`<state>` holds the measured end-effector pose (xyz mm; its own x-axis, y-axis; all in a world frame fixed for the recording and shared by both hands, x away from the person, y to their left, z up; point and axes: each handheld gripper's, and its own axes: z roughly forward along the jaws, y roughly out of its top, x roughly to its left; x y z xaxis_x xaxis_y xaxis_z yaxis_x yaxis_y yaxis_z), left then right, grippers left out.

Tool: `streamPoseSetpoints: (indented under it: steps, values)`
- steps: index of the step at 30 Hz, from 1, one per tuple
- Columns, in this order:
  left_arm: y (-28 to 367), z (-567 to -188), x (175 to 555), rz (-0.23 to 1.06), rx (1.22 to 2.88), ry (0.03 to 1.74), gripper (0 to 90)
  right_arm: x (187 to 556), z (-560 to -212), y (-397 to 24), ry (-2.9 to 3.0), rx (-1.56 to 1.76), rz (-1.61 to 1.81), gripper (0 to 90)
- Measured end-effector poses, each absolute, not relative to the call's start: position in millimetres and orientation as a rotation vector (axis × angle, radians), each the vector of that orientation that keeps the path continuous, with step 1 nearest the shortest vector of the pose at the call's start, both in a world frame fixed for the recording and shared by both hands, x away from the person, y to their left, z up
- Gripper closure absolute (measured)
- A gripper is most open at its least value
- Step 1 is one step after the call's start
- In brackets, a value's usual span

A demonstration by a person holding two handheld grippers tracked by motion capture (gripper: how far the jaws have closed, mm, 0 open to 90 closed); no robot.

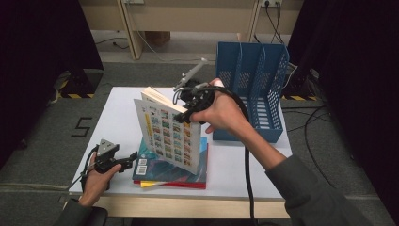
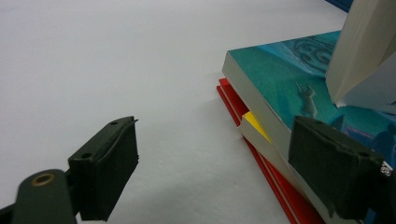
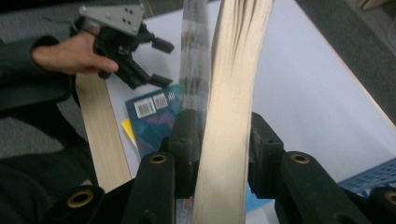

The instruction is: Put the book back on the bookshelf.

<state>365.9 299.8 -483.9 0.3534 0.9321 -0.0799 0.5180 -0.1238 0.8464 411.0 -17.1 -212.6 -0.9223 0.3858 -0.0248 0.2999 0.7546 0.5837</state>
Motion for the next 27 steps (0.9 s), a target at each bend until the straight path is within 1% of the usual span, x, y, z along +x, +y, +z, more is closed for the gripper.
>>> streamPoseSetpoints:
  steps: [4,7,17,22,27]
  values:
    - [303.3,-485.9,368.1,0.622,1.778,1.295,15.1,423.3,-208.5,-4.6,2.823,0.531,0.753,67.3]
    - [308.5,-487.1,368.8,0.618,1.774,1.307,15.1,424.2,-207.0,-0.1,2.828,0.513,0.704,67.5]
    - [310.9,-488.7,369.4,0.616,1.774,1.314,15.1,390.4,-201.5,-4.7,2.852,0.433,0.717,72.0]
    - [309.9,-488.6,368.9,0.617,1.78,1.312,15.1,391.5,-199.8,2.5,2.87,0.417,0.677,71.4]
    - [309.4,-488.9,369.1,0.612,1.785,1.307,15.1,408.2,-201.8,15.2,2.888,0.431,0.621,69.6]
